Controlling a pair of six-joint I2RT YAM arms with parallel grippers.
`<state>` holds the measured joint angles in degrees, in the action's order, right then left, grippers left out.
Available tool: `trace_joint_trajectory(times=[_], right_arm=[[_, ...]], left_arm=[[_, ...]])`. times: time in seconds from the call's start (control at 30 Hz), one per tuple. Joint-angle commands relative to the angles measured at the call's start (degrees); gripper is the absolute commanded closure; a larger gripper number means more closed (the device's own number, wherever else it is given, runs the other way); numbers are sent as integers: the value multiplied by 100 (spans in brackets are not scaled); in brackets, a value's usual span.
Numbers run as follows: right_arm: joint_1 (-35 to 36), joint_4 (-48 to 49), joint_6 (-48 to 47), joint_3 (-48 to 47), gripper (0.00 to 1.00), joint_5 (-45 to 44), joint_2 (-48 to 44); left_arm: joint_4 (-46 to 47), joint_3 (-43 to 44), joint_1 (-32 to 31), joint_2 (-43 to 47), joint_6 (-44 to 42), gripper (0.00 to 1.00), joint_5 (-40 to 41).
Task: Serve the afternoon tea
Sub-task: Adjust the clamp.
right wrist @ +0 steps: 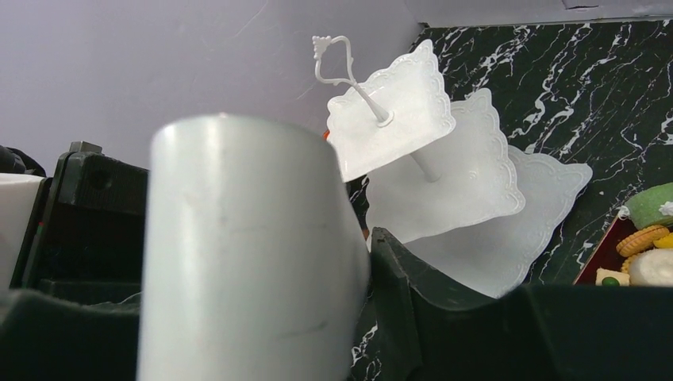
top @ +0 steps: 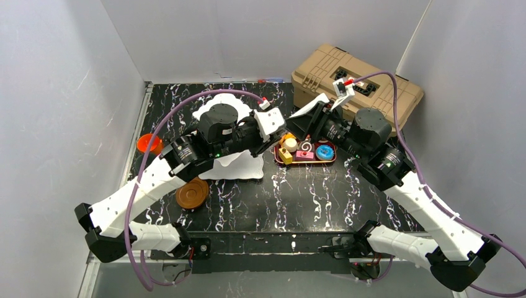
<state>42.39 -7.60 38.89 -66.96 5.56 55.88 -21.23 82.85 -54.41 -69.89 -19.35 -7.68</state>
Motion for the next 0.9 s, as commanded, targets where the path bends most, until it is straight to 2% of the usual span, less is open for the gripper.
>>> trace_joint_trajectory(times=[0.0,0.2,0.27,0.3,0.53,0.73,0.77,0.87], right_arm=[[-20,663,308,-124,77,14,-64],[-20,536,356,-115,31,-45,-200],[-21,503,357,-73,5,-46,-257],[-20,444,329,-79,2,-54,-281],[-20,200,238,-106,2,-157,-419],[-21,247,197,-96,2,117,-334],[-22,269,175,-67,7,164,-329],[-20,445,170,54,33,310,-350]], left_arm=[[75,-149,-52,67,-82,93,132],[145,-179,-52,192,-34,100,231],[146,-148,-55,223,-27,100,224],[141,-133,-49,240,-25,100,223],[128,-104,-43,339,-55,100,295],[140,-14,-43,292,-87,100,345],[137,6,-43,285,-86,100,346],[129,47,-45,270,-90,100,382]])
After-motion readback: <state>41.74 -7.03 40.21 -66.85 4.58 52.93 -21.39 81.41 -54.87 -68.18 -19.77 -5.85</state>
